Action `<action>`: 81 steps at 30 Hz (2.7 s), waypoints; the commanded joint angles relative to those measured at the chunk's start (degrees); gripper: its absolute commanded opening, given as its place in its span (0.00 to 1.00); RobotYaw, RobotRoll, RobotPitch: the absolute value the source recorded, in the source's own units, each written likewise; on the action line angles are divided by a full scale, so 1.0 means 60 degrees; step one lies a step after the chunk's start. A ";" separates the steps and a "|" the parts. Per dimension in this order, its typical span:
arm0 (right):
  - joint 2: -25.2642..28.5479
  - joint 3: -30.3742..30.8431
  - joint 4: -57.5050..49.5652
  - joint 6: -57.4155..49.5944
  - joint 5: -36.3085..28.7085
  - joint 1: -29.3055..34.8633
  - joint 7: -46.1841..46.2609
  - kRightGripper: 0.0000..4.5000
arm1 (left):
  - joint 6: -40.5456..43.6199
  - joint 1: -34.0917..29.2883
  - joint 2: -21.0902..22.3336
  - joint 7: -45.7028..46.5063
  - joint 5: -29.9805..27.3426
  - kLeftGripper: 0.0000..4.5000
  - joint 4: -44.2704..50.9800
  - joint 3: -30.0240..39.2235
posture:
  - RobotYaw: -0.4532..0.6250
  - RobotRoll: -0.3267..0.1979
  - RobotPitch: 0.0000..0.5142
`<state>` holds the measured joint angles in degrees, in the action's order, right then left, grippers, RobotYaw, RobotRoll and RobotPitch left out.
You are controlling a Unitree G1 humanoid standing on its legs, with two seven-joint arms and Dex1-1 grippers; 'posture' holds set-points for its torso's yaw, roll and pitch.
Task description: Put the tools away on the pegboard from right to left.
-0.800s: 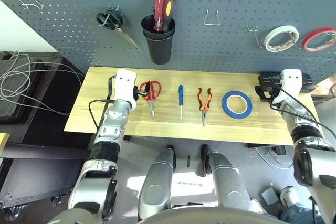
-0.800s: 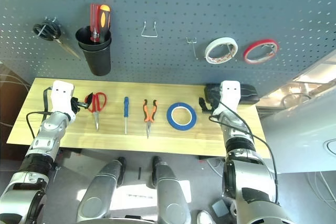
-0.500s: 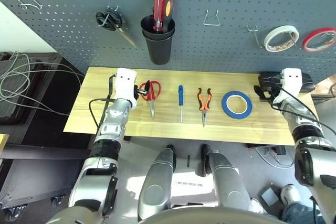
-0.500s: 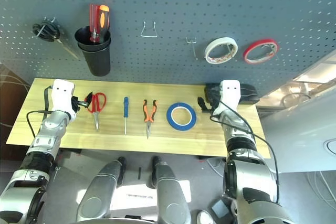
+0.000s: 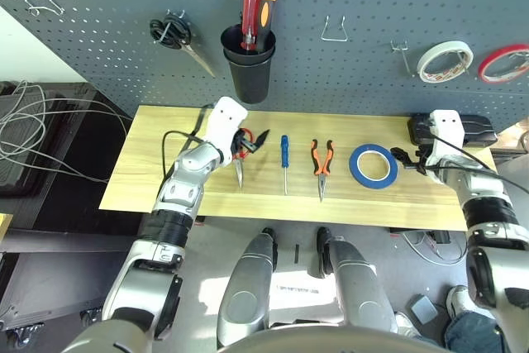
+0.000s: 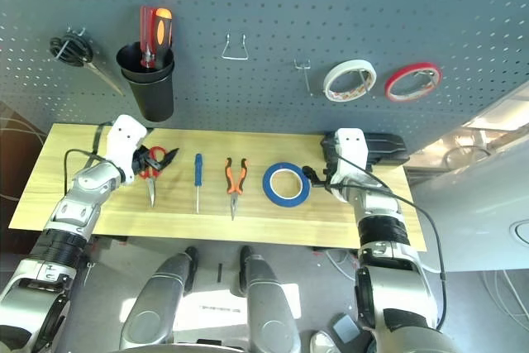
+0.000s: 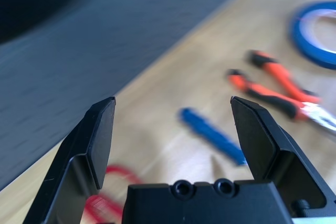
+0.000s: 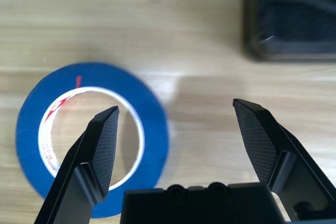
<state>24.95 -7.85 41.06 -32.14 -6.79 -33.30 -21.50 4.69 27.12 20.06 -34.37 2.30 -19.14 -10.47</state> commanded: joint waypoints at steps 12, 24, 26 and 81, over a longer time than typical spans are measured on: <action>-0.0493 0.0473 0.0786 -0.0776 0.0449 0.0203 0.0573 1.00 | 0.0099 0.0184 -0.0383 -0.1264 0.0776 0.99 -0.0309 -0.1674 | 0.54 0.62 0.69; -0.0624 0.0648 0.0915 -0.0788 0.0554 0.0281 0.0426 0.16 | 0.0209 -0.0130 -0.0275 -0.1335 0.0857 1.00 0.0026 -0.1572 | 0.56 0.62 0.64; -0.0579 0.0679 0.0775 -0.0719 0.0587 0.0332 0.0402 0.16 | 0.0130 -0.0155 -0.0267 -0.1266 0.0868 1.00 0.0026 -0.1532 | 0.56 0.62 0.63; 0.2173 -0.0750 -0.6037 0.8091 0.1929 0.2567 0.0731 0.16 | -0.3533 -0.0199 -0.0925 0.0127 -0.0328 1.00 0.0648 -0.0187 | 0.49 0.62 0.60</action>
<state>37.79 -12.62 3.13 16.77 4.13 -18.21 -17.37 -16.28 26.96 14.54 -33.60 -0.26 -14.76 -11.34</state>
